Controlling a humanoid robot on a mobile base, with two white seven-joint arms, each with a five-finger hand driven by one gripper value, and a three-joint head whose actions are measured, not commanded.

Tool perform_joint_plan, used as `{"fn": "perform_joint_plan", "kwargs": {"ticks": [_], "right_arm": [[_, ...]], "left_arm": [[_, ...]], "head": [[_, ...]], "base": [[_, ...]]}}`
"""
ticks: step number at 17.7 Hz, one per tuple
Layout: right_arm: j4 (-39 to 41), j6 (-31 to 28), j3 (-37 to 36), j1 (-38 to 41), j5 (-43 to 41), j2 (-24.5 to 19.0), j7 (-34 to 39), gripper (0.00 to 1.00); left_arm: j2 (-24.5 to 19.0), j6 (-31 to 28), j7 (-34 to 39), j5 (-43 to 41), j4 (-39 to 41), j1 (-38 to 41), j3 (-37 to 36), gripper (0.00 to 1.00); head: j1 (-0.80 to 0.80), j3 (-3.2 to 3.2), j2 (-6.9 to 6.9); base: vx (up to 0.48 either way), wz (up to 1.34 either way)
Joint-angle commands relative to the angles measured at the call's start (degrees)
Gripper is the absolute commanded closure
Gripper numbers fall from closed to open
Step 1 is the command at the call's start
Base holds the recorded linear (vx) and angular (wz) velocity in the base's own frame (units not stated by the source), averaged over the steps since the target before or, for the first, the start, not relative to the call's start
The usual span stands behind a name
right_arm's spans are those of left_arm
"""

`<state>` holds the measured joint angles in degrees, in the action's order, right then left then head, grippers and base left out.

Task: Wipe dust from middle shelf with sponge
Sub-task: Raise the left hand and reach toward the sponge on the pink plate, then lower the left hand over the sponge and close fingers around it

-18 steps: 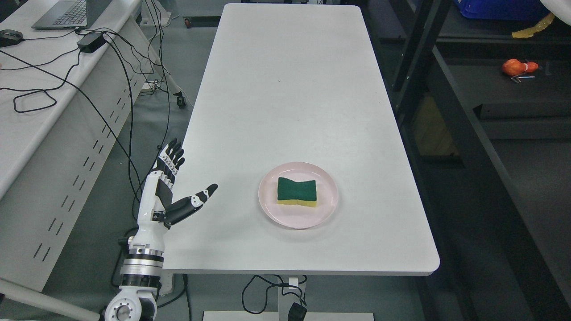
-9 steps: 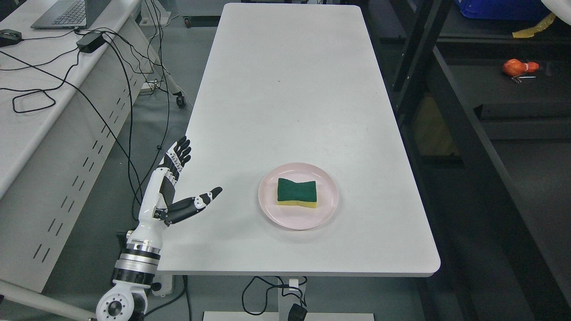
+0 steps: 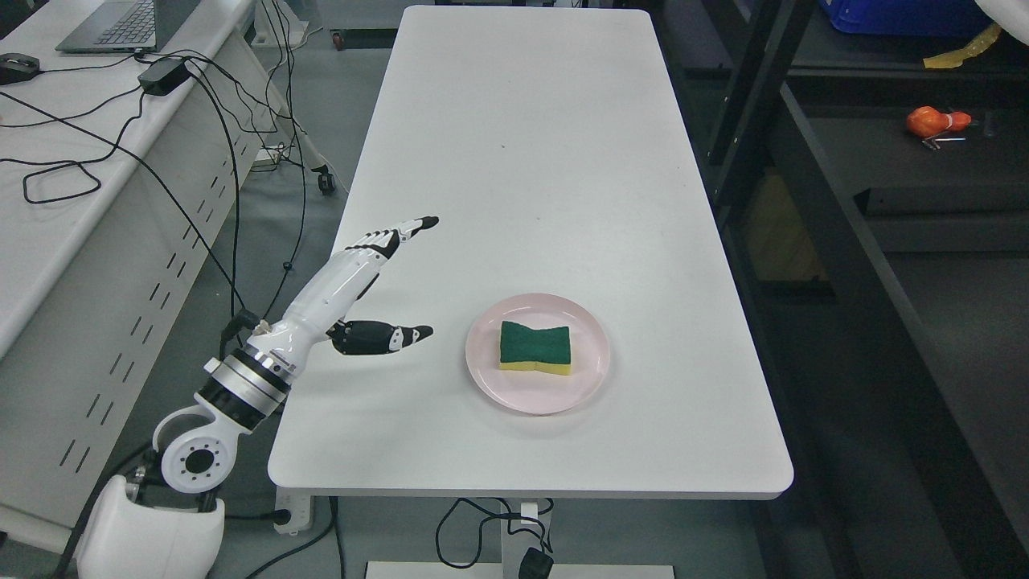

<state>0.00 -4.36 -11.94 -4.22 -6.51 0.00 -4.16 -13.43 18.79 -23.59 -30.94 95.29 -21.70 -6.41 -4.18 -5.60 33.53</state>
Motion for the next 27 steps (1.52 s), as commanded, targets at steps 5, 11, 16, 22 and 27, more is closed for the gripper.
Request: {"fn": "perform_joint_plan", "kwargs": {"ticks": [5,11,16,22,27], "right_arm": [[1.00,-0.03,-0.02,0.00,0.00,1.00,-0.06,0.00],[1.00,-0.03,-0.02,0.00,0.00,1.00,-0.06,0.00],[1.00,-0.03,-0.02,0.00,0.00,1.00,-0.06,0.00],[1.00,-0.03,-0.02,0.00,0.00,1.00,-0.06,0.00],[1.00,-0.03,-0.01,0.00,0.00,1.00,-0.06,0.00]], "left_arm": [[-5.48,1.51,-4.88,-26.10,-9.23,-18.01,-30.67,0.07],[-0.21,1.69,-4.89,-27.60,-16.18,-21.63,-36.21,0.07],[4.01,1.60,-4.89,-31.37,-19.25,-21.37,-38.42,0.07],[6.66,1.33,-5.76,-34.01,-21.99,-21.19,-37.28,0.18],[6.74,1.25,-7.70,-33.57,-21.55,-20.58,-32.37,0.36]], "head": [[0.00,0.00,0.00],[0.00,0.00,0.00],[0.00,0.00,0.00],[0.00,0.00,0.00],[0.00,0.00,0.00]], "base": [[0.000,0.00],[0.000,0.00],[0.000,0.00],[0.000,0.00],[0.000,0.00]]}}
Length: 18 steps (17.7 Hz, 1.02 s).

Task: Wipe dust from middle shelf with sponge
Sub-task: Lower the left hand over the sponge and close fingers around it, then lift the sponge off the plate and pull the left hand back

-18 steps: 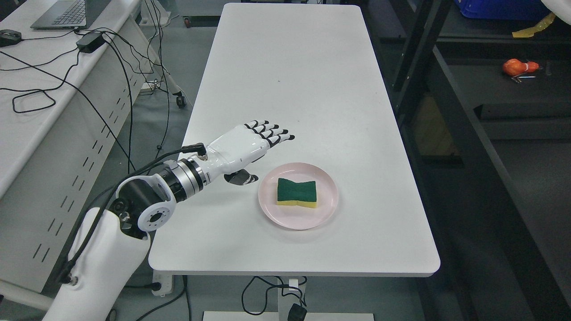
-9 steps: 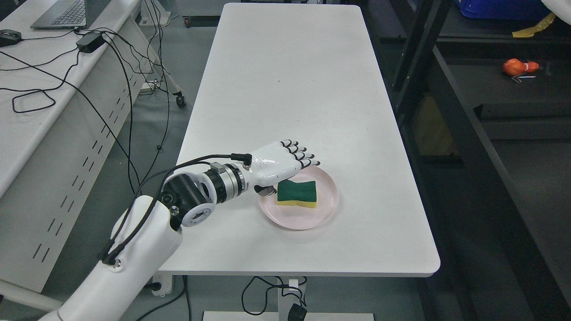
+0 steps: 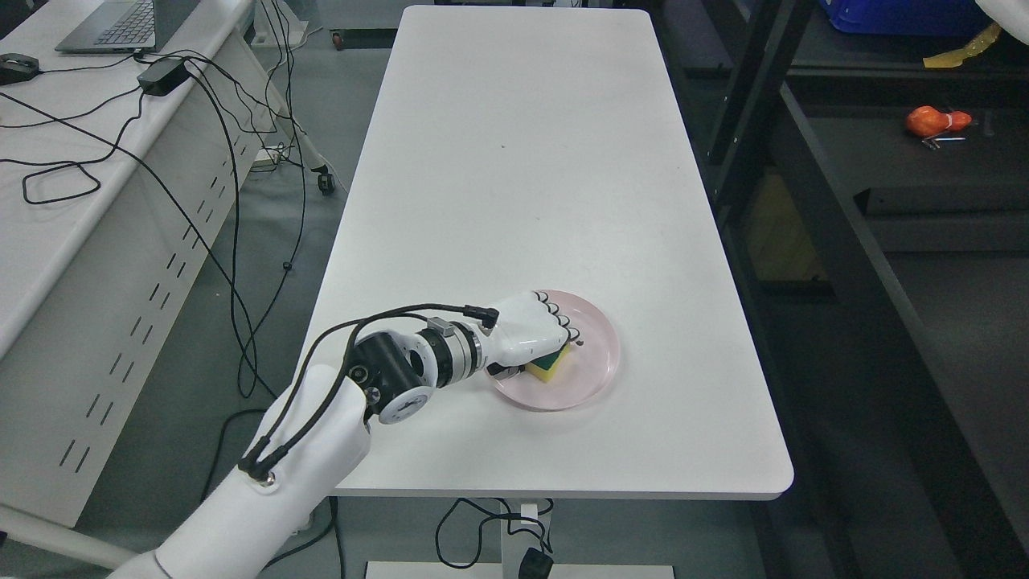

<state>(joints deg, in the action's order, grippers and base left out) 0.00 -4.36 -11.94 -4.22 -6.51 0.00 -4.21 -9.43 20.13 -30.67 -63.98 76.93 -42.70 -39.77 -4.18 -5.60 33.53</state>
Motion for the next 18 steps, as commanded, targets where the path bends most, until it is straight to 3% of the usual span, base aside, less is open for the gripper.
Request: {"fn": "perform_joint_plan", "kwargs": {"ticks": [1,6,10,15,18], "right_arm": [[1.00,-0.03,-0.01,0.00,0.00,1.00,-0.01,0.00],[1.00,-0.03,-0.01,0.00,0.00,1.00,-0.01,0.00],[1.00,-0.03,-0.01,0.00,0.00,1.00,-0.01,0.00],[1.00,-0.03,-0.01,0.00,0.00,1.00,-0.01,0.00],[1.00,-0.03,-0.01,0.00,0.00,1.00,-0.01,0.00]], "left_arm": [[3.10,-0.01,-0.97,-0.18,-3.10,0.78,2.92,0.42],[5.30,0.61,-1.06,2.71,-2.13,5.08,13.30,0.62],[5.39,8.59,-0.97,15.68,-2.13,7.63,22.87,0.99],[8.19,8.69,-0.18,27.91,-1.17,9.83,34.11,1.00],[8.43,6.69,2.87,45.46,0.50,9.13,42.56,1.00]], "head": [[0.00,0.00,0.00],[0.00,0.00,0.00],[0.00,0.00,0.00],[0.00,0.00,0.00],[0.00,0.00,0.00]], "base": [[0.000,0.00],[0.000,0.00],[0.000,0.00],[0.000,0.00],[0.000,0.00]]}}
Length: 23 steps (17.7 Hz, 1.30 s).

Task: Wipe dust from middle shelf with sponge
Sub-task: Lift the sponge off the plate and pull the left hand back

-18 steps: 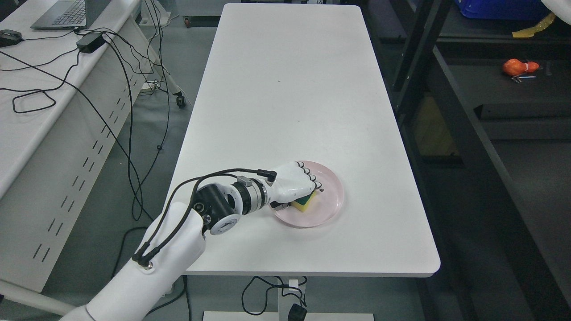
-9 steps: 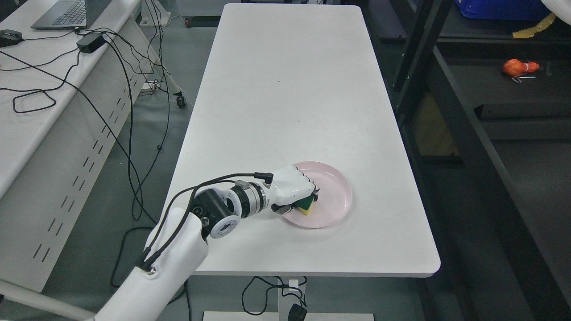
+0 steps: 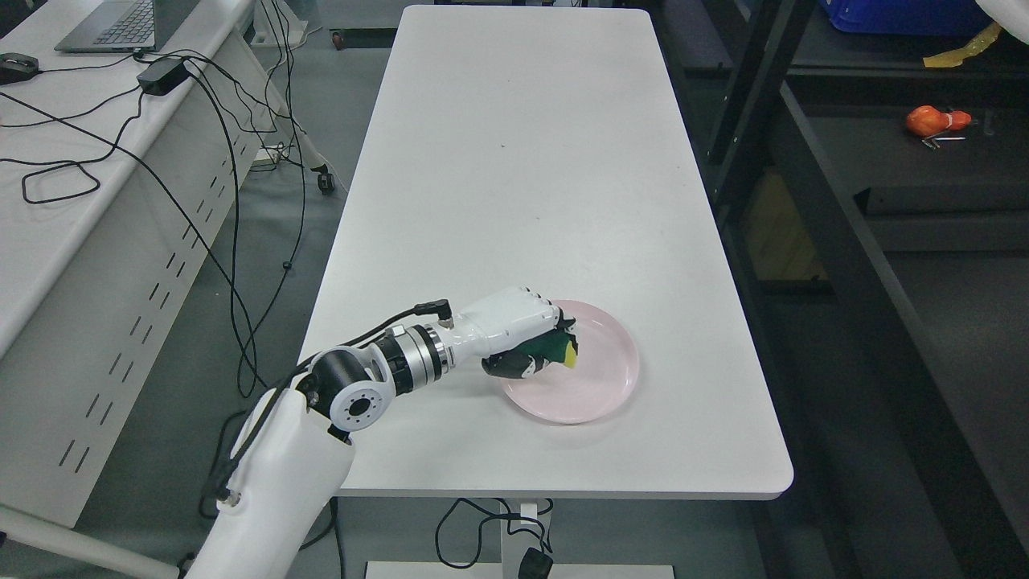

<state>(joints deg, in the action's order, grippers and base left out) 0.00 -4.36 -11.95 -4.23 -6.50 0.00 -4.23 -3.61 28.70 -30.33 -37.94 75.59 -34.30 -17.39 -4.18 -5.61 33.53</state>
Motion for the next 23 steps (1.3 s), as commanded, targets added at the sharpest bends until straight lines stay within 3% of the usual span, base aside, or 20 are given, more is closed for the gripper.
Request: {"fn": "perform_joint_plan", "kwargs": {"ticks": [1,3,5,10,23], "right_arm": [[1.00,-0.03,-0.01,0.01,0.00,1.00,0.01,0.00],[1.00,-0.03,-0.01,0.01,0.00,1.00,0.01,0.00],[1.00,-0.03,0.08,0.01,0.00,1.00,0.01,0.00],[1.00,-0.03,-0.01,0.01,0.00,1.00,0.01,0.00],[1.00,-0.03,-0.01,0.01,0.00,1.00,0.01,0.00]], "left_arm": [[2.61,-3.11,8.73,25.57,1.93,1.08,20.38,1.00],[2.61,-3.65,17.46,31.85,2.02,2.30,20.55,1.00],[2.61,-4.00,21.09,34.41,3.76,6.85,20.12,1.00],[2.61,-10.06,23.90,43.91,11.86,13.20,20.20,1.00],[2.61,-10.07,23.65,44.44,12.92,18.39,23.19,1.00]], "head": [[0.00,0.00,0.00],[0.00,0.00,0.00],[0.00,0.00,0.00],[0.00,0.00,0.00],[0.00,0.00,0.00]], "base": [[0.000,0.00],[0.000,0.00],[0.000,0.00],[0.000,0.00],[0.000,0.00]]}}
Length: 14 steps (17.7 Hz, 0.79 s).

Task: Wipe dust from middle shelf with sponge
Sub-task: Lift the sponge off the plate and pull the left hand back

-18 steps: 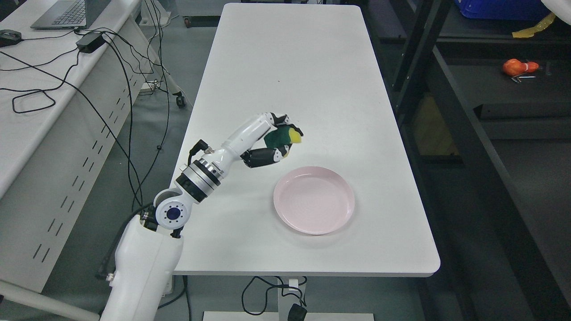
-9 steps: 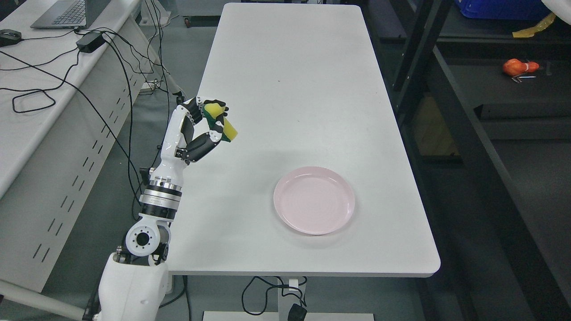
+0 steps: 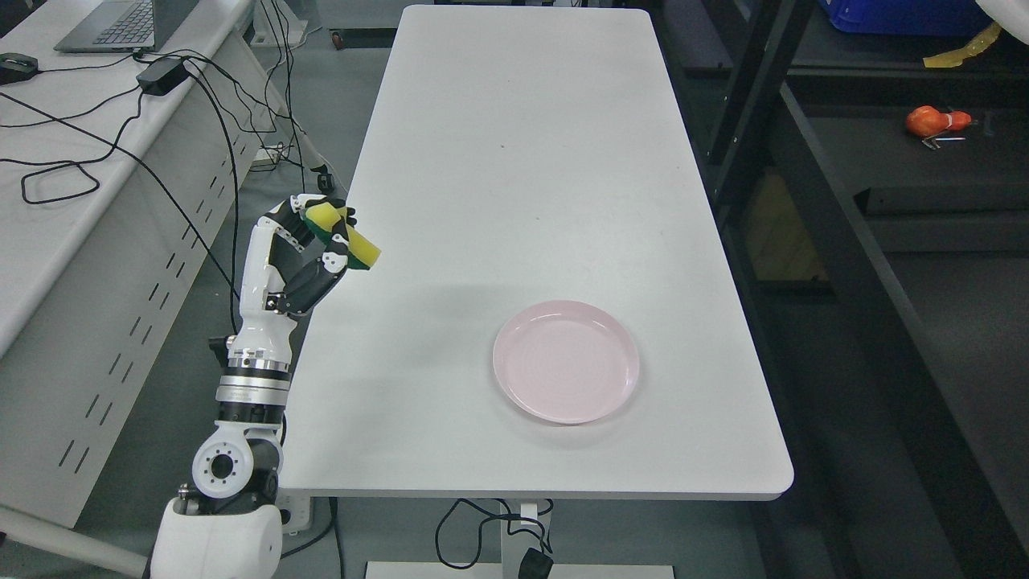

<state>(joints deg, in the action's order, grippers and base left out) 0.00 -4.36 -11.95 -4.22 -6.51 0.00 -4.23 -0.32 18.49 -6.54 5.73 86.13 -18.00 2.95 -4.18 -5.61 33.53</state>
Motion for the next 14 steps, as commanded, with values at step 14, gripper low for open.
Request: {"fn": "perform_joint_plan", "kwargs": {"ticks": [14], "right_arm": [[1.00,-0.03,-0.01,0.00,0.00,1.00,0.01,0.00]], "left_arm": [[-0.68,0.76,-0.14,0.68,3.16,5.69,2.50,1.00]], "head": [[0.00,0.00,0.00]], "base": [[0.000,0.00]]}}
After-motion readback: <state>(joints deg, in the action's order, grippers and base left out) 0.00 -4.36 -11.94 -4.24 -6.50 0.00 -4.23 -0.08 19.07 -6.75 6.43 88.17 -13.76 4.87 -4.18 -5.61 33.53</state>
